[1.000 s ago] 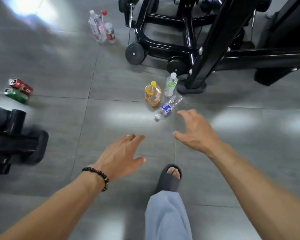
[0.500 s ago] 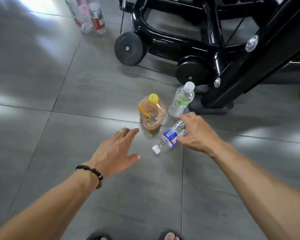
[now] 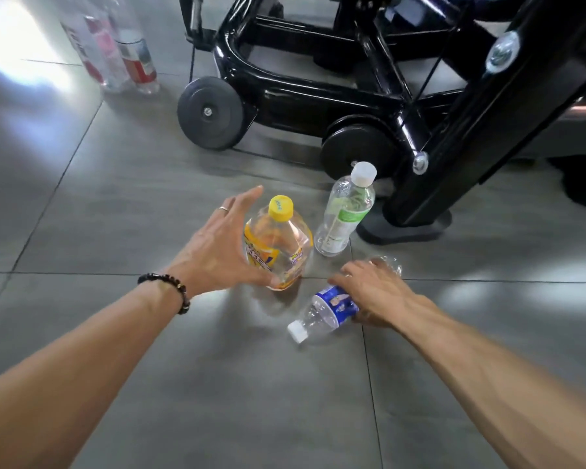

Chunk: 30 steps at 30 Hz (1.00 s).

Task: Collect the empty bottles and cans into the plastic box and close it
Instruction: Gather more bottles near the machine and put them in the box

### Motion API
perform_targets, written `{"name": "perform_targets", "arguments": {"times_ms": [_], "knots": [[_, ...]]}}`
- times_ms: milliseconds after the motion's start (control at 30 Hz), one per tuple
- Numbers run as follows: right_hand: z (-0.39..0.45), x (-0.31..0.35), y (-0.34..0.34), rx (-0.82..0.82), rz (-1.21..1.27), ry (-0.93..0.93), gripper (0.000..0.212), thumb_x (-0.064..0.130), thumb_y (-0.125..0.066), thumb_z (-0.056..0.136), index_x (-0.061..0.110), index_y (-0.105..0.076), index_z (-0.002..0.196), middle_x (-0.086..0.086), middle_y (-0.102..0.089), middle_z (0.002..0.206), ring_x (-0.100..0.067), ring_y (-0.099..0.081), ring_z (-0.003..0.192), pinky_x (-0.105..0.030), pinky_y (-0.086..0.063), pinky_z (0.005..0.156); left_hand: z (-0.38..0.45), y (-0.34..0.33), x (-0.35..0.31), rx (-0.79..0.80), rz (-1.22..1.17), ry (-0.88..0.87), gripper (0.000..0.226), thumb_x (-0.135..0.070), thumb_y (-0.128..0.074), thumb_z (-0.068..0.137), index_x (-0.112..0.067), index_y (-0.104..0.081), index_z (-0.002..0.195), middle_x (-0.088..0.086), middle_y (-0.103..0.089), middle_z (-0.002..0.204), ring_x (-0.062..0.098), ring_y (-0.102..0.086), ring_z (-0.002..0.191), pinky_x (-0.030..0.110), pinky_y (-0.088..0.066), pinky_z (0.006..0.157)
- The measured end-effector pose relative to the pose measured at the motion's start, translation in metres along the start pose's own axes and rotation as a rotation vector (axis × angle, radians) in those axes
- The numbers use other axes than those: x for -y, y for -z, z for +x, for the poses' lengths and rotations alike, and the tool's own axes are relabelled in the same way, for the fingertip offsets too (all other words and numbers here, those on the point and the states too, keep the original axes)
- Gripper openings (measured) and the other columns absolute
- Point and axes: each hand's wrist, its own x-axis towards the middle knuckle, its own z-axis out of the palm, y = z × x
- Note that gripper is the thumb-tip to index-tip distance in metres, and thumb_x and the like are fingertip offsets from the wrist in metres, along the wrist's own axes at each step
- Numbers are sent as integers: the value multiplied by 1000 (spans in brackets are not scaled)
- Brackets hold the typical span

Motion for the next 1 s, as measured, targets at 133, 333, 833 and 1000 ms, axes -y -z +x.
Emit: {"name": "perform_targets", "arguments": {"times_ms": [133, 333, 833, 1000], "knots": [[-6, -10, 3, -30, -12, -47, 54, 28, -67, 75, 33, -45, 125, 1, -53, 117, -22, -46, 119, -41, -29, 105, 8, -11, -4, 35, 14, -57, 120, -48, -87, 43, -43, -15, 139, -15, -32, 138, 11, -37, 126, 33, -41, 97], [-18, -29, 11, -165, 65, -106, 47, 29, -64, 66, 33, -47, 110, 4, -58, 105, -22, -53, 105, -35, -36, 83, 11, -26, -11, -71, -23, -63, 89, -52, -80, 49, -35, -33, 123, -15, -36, 114, 9, -47, 98, 31, -44, 85], [-177, -23, 106, -219, 487, -319, 61, 33, -72, 64, 28, -48, 120, -4, -55, 107, -30, -52, 102, -39, -46, 84, -88, 65, -127, 95, 118, 83, 78, -38, -81, 52, -31, -36, 116, -9, -36, 106, 17, -48, 87, 29, -39, 75], [-266, -19, 169, -264, 701, -445, 62, 45, -66, 57, 33, -45, 115, -1, -55, 103, -28, -52, 97, -45, -51, 81, -117, 120, -215, 217, 134, 51, 78, -42, -79, 51, -36, -35, 115, -12, -35, 106, 11, -49, 86, 27, -39, 72]]}}
